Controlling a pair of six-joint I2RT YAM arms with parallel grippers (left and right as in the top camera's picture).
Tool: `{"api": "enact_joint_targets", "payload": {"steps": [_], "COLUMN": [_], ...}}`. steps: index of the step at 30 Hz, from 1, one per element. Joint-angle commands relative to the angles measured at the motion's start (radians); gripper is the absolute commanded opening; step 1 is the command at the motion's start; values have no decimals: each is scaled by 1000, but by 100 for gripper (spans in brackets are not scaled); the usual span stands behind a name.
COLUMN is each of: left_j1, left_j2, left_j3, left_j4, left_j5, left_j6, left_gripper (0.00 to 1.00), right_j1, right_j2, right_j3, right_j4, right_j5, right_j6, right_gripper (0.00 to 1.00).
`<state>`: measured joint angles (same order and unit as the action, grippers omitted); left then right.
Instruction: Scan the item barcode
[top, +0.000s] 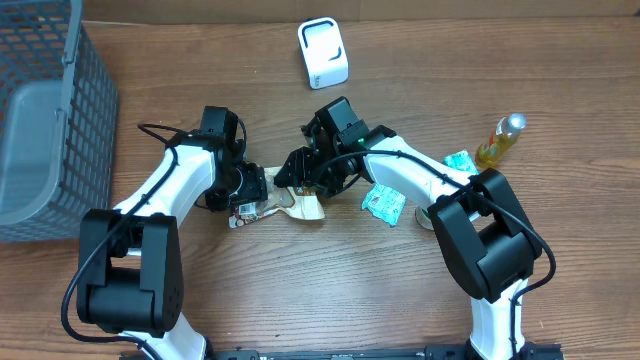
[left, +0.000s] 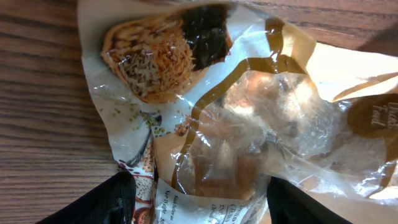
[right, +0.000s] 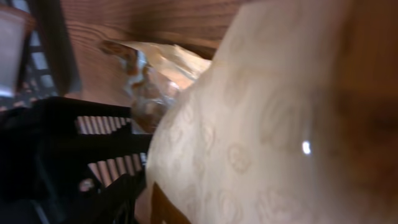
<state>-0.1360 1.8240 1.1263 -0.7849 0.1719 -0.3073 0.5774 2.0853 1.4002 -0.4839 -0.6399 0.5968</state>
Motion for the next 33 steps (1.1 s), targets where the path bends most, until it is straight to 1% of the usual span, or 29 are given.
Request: {"api": "enact_joint_targets", "payload": {"steps": [1,3,7,10,13,16,18,20,25,28,33], "left_j1": [-3,-3,-3,-3,-3,-3,-3,-3,-3,-3,-2], "left_j2": [1,1,1,1,1,1,1,1,1,1,0], "left_j3": [-13,-13,-13,-13,-13,-13,-13,-13,-13,-13,-5], "left_j4": [4,4,5,5,9,13,16,16,15,14,5], "left_j5": [2,1,2,2,2,2,2,2,3,5,5], "left_j6": [20,20,19,19,19,20,20,20,19,20,20], "left_gripper": [70,70,70,70,71,72,73,73,77,80,80], "right_j1": [11,11,11,11,11,11,11,11,11,11,11], "right_j2": [3,3,3,3,3,3,3,3,3,3,3], "right_j3": [-1,-1,-1,-1,-1,-1,-1,-1,-1,-1,-1], "right_j4": [-23,-26,-27,-37,-39,-43,-53,-60,-71,-71,-72], "right_j5": [69,80,81,82,82,82,81,79,79,79,79], "right_j6": [-29,-29,-29,-29,-29,-29,-34,-71,-79,-79,-78], "right_gripper": [53,50,48,40,40,34,33,31,21,20,20]}}
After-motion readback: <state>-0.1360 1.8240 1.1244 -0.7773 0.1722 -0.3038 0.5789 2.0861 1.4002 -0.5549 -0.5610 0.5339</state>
